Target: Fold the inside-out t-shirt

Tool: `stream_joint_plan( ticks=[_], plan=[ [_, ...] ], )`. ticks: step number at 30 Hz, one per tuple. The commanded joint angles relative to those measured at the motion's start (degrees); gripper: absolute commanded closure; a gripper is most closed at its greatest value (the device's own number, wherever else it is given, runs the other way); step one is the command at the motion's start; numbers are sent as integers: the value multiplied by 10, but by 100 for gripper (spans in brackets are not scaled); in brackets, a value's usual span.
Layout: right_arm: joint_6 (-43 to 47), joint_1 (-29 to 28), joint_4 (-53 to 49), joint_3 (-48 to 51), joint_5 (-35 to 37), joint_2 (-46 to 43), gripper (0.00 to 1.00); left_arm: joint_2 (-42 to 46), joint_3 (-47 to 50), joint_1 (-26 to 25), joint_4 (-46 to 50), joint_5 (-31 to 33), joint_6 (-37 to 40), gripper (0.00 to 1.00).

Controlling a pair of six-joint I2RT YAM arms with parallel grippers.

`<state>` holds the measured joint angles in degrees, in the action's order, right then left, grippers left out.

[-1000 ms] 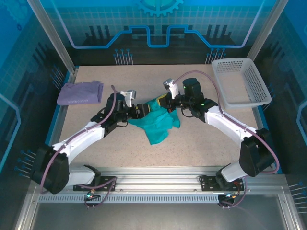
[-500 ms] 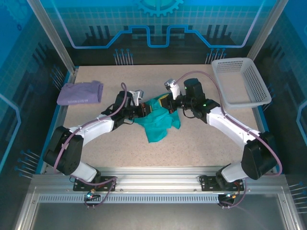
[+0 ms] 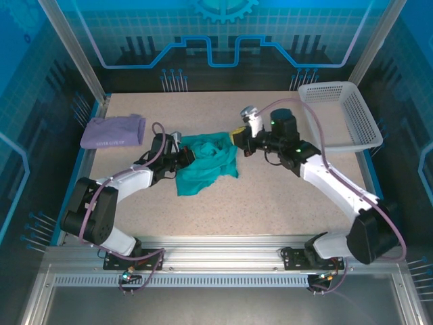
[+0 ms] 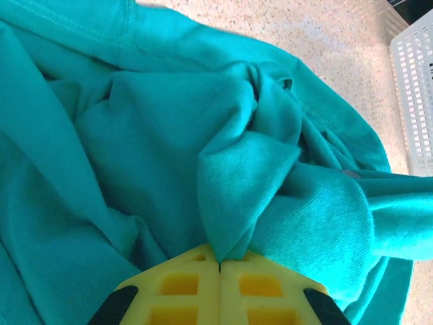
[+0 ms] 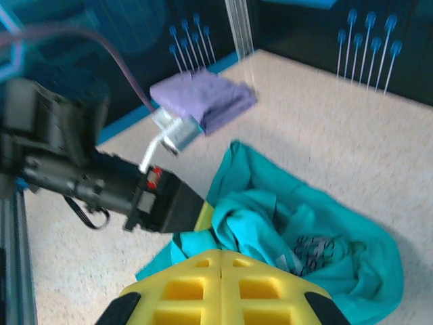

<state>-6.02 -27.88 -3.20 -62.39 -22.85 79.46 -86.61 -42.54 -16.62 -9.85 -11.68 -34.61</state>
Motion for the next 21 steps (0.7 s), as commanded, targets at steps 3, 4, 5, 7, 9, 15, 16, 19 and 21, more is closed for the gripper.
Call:
stream_joint_plan(
  ticks=[3,4,5,7,9,15,16,19,21],
  plan=[
    [35,-29,-67,-57,17,100,57,28,16,-1,-49,-39,2,100],
    [43,-31,-74,-67,19,117,52,30,18,-1,-50,-41,3,100],
    [54,-35,-84,-79,23,137,48,32,19,-1,-50,-43,3,100],
    [71,-42,-102,-104,25,173,39,35,20,-1,-52,-47,2,100],
    [79,-48,-109,-128,32,207,36,35,21,-1,-53,-50,2,100],
    [87,-49,-115,-176,29,274,46,35,23,-2,-57,-56,1,100],
    [86,-49,-115,-181,26,278,55,35,23,-2,-57,-56,2,100],
    [88,-49,-117,-184,21,272,90,35,22,-2,-53,-50,2,100],
    [96,-47,-123,-170,26,235,100,39,21,-1,-29,-27,1,100]
  ],
)
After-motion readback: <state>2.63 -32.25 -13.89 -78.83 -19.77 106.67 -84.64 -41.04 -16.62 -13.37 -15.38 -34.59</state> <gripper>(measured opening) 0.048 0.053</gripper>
